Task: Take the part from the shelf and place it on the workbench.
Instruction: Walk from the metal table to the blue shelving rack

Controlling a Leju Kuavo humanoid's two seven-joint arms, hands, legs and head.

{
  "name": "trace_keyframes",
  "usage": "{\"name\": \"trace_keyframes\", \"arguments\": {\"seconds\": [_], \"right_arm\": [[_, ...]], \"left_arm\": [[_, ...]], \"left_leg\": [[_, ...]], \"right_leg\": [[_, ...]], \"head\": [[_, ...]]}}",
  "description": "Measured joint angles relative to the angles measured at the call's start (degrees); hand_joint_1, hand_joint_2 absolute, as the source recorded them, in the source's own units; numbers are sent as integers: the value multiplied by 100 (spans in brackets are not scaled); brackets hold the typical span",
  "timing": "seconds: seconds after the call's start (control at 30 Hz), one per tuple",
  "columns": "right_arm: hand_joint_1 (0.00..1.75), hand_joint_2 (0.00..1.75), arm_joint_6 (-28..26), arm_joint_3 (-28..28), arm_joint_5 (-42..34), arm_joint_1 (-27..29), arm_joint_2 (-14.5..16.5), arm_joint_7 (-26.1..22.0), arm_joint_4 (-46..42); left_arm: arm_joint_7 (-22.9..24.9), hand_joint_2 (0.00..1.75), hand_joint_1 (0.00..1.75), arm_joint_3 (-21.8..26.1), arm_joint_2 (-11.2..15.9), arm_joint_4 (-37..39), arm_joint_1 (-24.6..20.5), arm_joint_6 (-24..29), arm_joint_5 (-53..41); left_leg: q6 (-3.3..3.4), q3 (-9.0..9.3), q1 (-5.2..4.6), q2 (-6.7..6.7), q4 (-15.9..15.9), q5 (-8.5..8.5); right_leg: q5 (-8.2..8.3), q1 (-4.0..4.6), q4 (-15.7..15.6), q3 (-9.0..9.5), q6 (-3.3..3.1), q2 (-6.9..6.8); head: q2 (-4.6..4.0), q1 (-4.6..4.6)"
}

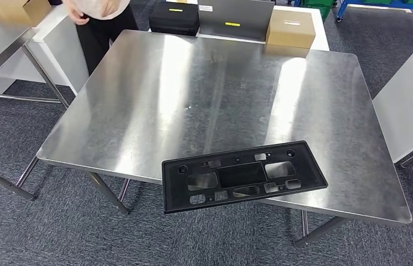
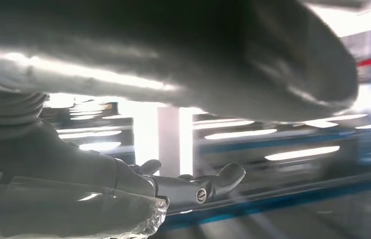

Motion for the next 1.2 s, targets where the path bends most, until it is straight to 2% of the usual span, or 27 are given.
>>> {"name": "trace_keyframes", "arguments": {"seconds": [0.07,0.13,0.17,0.33,0.4,0.53,0.63,0.73,0.8,0.87,1.0,1.2], "right_arm": [[0,0,-813,-154,177,58,716,-51,-75],[0,0,-1484,-170,378,84,1203,-66,19],[0,0,-1644,-171,437,81,1323,-70,60],[0,0,-1832,-175,523,73,1465,-71,139],[0,0,-2157,-199,691,47,1668,-71,329],[0,0,-3451,-691,2330,-352,2544,872,2784],[0,0,-3711,-729,2356,-448,2519,1558,3620],[0,0,-4084,-551,2349,-567,2224,2554,5166],[0,87,-4092,-396,2291,-706,1948,2922,6316],[0,175,-3854,-322,2168,-881,1745,3076,7243],[0,175,-3254,-298,1923,-1150,1621,3208,8390],[0,175,-2789,-129,2048,-1346,1666,3347,9206]], "left_arm": [[-10,0,0,27,-9,0,-6,6,-3],[-27,0,0,33,-13,0,-14,6,-31],[-32,0,0,33,-14,1,-16,6,-43],[-42,0,0,35,-15,1,-19,6,-53],[-62,0,0,42,-15,-1,-24,6,-65],[-110,0,0,75,-2,-1,-38,-16,-178],[-21,0,0,77,4,1,-47,-55,-238],[149,0,0,77,4,0,-48,-113,-378],[207,0,0,74,9,1,-54,-151,-474],[233,0,0,66,29,0,-59,-183,-583],[194,0,0,-29,146,1,-51,-290,-891],[-115,0,0,-282,373,-2,-70,-452,-1190]], "left_leg": [[-16,13,12,27,-1,-11],[-26,26,17,47,-3,-18],[-29,31,18,50,-3,-20],[-30,36,17,58,-3,-21],[-30,41,20,66,-4,-21],[-30,50,15,77,-3,-19],[-30,51,21,80,-3,-19],[-30,50,16,82,-3,-19],[-30,54,13,90,-3,-20],[-29,59,13,96,-3,-20],[-29,62,15,95,-3,-18],[-30,63,22,95,-3,-18]], "right_leg": [[-3,12,0,5,-6,34],[-5,16,1,11,-9,58],[-5,16,1,13,-10,64],[-5,15,1,16,-10,68],[-7,15,1,19,-14,72],[-5,12,1,28,-24,79],[-6,17,2,32,-24,82],[-5,16,1,34,-23,83],[-4,14,1,33,-23,90],[-4,12,0,34,-23,92],[-4,12,1,38,-23,89],[-5,15,3,40,-25,90]], "head": [[0,2],[0,1],[0,-1],[0,-2],[0,-2],[0,0],[0,7],[0,5],[0,4],[0,5],[0,4],[0,4]]}}
